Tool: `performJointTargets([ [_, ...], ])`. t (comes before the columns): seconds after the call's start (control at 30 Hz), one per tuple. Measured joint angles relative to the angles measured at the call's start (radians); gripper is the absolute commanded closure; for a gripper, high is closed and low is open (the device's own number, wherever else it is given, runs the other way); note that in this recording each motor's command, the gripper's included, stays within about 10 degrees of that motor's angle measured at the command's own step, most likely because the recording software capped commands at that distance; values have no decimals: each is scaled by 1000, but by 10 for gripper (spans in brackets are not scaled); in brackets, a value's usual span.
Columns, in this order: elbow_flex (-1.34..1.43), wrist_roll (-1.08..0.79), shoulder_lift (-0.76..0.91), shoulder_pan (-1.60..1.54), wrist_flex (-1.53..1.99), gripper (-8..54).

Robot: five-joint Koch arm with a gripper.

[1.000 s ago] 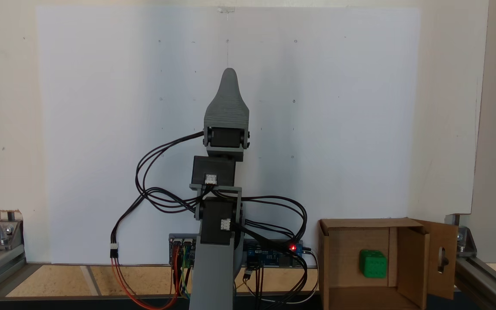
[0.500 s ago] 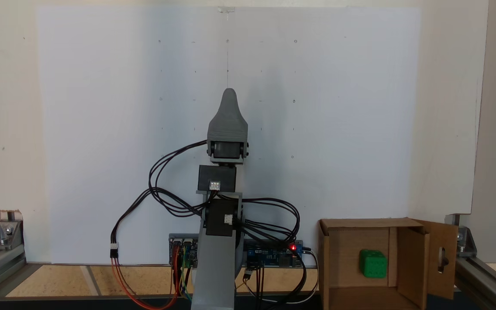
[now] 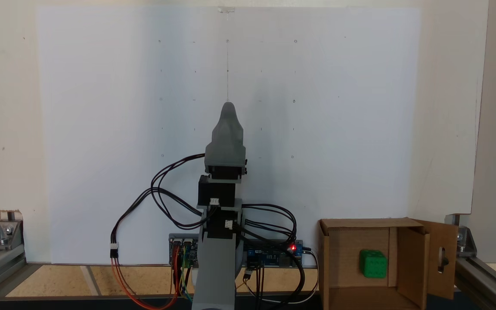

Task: Grasp a green dice and put it in the bin.

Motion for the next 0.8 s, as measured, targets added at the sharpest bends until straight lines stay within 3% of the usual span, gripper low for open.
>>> performJointTargets([
  [0.8,0,0,0,0,-41,10],
])
